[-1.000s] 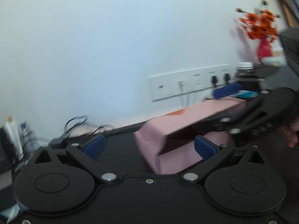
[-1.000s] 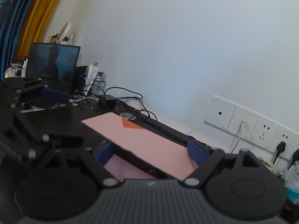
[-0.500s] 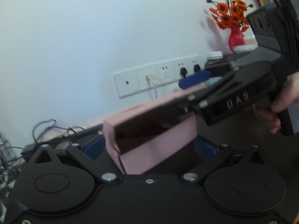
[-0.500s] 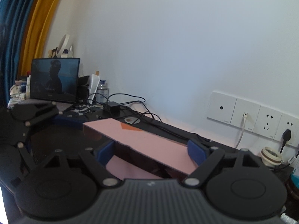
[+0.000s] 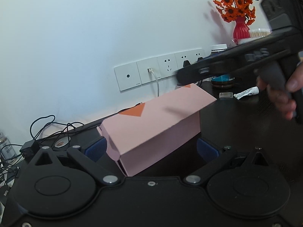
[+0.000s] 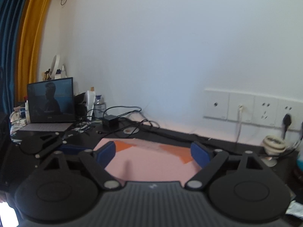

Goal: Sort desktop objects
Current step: 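Grasp the lid front edge with the right gripper and lift it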

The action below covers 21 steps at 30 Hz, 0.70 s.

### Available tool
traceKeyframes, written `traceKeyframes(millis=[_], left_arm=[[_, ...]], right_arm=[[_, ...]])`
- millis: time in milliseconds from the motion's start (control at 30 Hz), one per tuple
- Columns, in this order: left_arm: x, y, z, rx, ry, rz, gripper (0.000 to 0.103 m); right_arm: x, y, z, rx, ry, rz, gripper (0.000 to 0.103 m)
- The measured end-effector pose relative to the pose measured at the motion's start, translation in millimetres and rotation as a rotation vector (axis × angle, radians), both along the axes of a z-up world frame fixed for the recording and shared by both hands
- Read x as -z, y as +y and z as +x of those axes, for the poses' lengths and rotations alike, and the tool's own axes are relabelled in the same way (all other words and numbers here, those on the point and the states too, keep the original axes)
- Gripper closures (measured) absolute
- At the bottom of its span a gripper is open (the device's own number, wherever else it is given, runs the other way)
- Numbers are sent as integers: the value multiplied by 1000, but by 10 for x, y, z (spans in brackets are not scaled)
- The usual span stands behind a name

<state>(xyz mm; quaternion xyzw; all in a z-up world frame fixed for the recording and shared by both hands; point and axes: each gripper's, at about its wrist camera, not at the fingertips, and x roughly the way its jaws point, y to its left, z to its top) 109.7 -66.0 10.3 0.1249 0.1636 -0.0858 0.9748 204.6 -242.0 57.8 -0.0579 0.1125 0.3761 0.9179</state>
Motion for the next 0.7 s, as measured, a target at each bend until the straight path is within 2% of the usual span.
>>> traceKeyframes(millis=[67,167,233,300,333,500,700], left_arm=[[-1,0,-2,-1,-8,14,0],[29,-21,-14,-7,-18,44,0],[54,-47,8,-4,-1,53,0],[78,-76,29,-1,13,58,0],[86,-85,36,-2,15,63,0],[77,-116,53,4,22,77,0],[-56,-89,39,-13,-19,71,0]], right_arm=[[26,-124,-49,20,-58,-65,4],[186,-204,-53,30,-93,-185,5],[321,-207,-10,8,-76,-225,7],[441,-158,32,-4,-76,-255,16],[490,-121,41,0,-86,-266,17],[488,-37,94,3,-75,-163,33],[314,-16,-48,2,-86,-84,35]])
